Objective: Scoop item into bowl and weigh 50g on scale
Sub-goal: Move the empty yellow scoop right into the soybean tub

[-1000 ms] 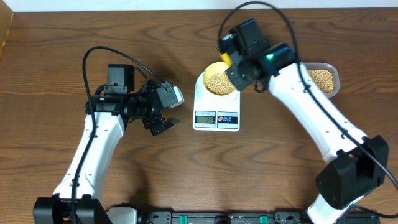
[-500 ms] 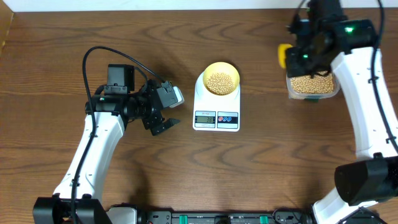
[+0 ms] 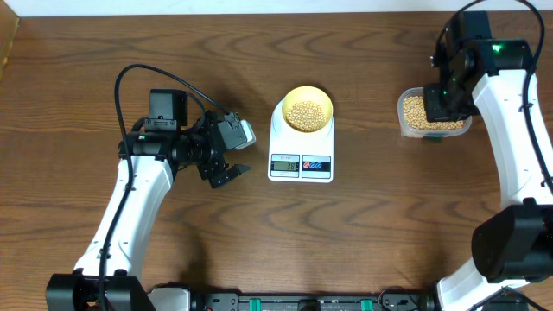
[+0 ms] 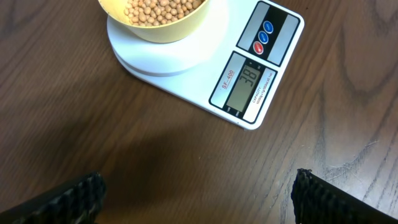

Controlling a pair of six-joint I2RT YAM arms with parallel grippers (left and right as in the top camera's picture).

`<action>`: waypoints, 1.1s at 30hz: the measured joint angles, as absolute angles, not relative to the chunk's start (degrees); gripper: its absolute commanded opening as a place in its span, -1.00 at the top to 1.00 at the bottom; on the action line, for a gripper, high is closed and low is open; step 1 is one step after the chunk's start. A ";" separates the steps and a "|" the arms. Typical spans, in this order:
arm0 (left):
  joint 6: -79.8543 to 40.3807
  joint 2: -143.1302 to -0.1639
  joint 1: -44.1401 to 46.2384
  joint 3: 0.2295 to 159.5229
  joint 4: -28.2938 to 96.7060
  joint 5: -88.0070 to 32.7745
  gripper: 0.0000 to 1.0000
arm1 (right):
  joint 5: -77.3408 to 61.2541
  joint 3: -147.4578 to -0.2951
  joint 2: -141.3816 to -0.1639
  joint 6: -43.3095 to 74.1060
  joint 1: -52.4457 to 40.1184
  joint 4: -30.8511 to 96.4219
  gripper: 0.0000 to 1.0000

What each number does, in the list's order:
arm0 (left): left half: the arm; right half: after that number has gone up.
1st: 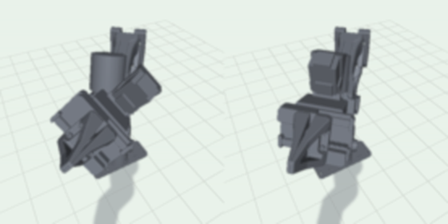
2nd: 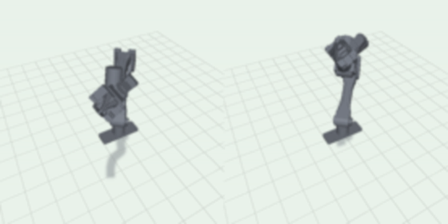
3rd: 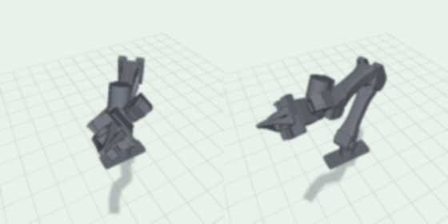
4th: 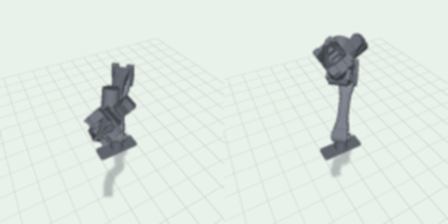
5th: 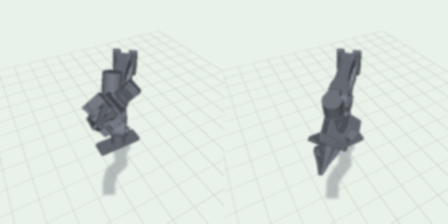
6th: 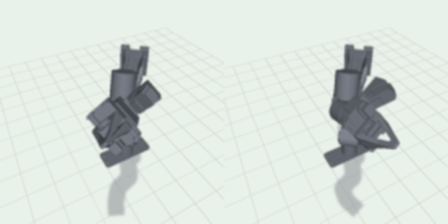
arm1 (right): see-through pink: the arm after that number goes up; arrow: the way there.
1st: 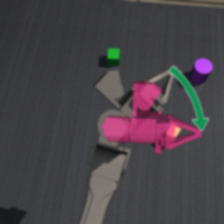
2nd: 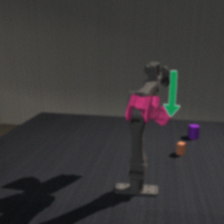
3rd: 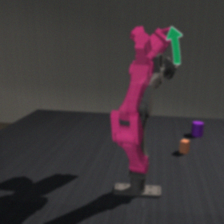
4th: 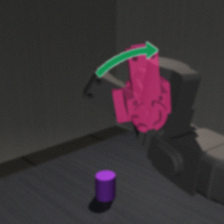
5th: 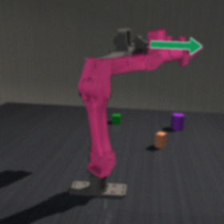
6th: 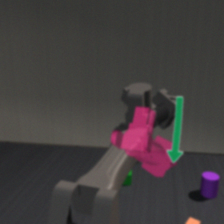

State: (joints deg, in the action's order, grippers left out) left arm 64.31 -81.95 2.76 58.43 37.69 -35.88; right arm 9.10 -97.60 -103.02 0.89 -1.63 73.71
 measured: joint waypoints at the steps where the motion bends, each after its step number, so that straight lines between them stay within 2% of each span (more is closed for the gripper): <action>1: 64.31 -81.97 2.76 58.43 37.71 -35.88 -0.95 | 9.54 -96.92 -103.02 0.91 -1.45 73.21 0.98; 16: 64.31 -81.95 2.76 58.43 37.71 -35.88 -0.95 | 13.93 -85.32 -103.13 0.91 -0.99 60.62 0.98; 33: 64.31 -81.95 2.76 58.43 37.71 -35.88 -0.95 | 8.12 -80.44 -104.60 3.95 -0.95 54.54 0.98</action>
